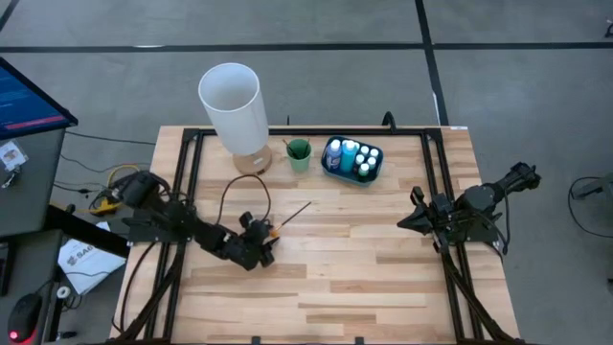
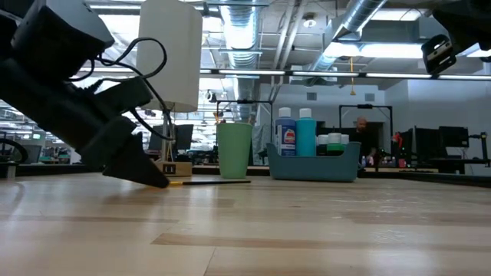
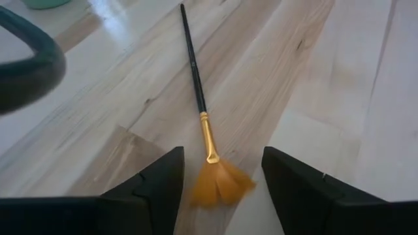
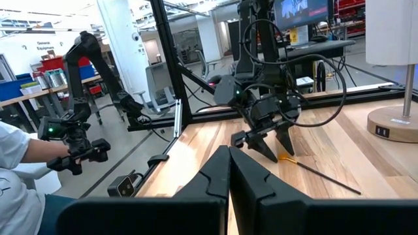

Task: Pick & Place Paint Supplies
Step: Put the gold paint brush into the green cup

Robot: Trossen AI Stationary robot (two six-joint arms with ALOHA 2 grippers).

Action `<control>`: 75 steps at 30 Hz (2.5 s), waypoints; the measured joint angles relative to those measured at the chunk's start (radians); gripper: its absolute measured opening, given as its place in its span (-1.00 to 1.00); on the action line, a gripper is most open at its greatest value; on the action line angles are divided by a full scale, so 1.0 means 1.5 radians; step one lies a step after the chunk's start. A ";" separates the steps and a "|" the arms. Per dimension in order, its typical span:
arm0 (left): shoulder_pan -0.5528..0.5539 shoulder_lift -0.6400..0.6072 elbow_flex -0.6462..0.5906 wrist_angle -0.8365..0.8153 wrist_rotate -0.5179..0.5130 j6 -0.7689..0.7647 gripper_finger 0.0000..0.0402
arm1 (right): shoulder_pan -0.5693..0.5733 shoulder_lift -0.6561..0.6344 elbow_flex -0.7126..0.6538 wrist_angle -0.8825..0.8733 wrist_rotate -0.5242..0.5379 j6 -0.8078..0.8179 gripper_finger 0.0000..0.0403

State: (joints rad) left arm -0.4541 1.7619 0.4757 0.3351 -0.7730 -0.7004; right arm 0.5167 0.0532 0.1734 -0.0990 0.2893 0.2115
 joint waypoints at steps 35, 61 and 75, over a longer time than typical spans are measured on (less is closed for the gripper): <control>0.033 -0.182 0.022 -0.017 0.007 -0.045 -1.00 | 0.000 0.000 0.000 -0.004 0.000 0.017 -1.00; 0.059 -0.472 0.056 0.021 -0.002 -0.239 -1.00 | -0.002 0.070 0.000 0.202 0.173 -0.200 -1.00; 0.109 -0.456 0.057 0.023 0.014 -0.319 -1.00 | -0.067 0.555 0.171 0.364 0.228 -0.524 -0.63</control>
State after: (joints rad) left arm -0.2910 1.0786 0.5613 0.3691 -0.7517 -1.1791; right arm 0.4169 0.8862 0.4301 0.4470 0.6313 -0.5739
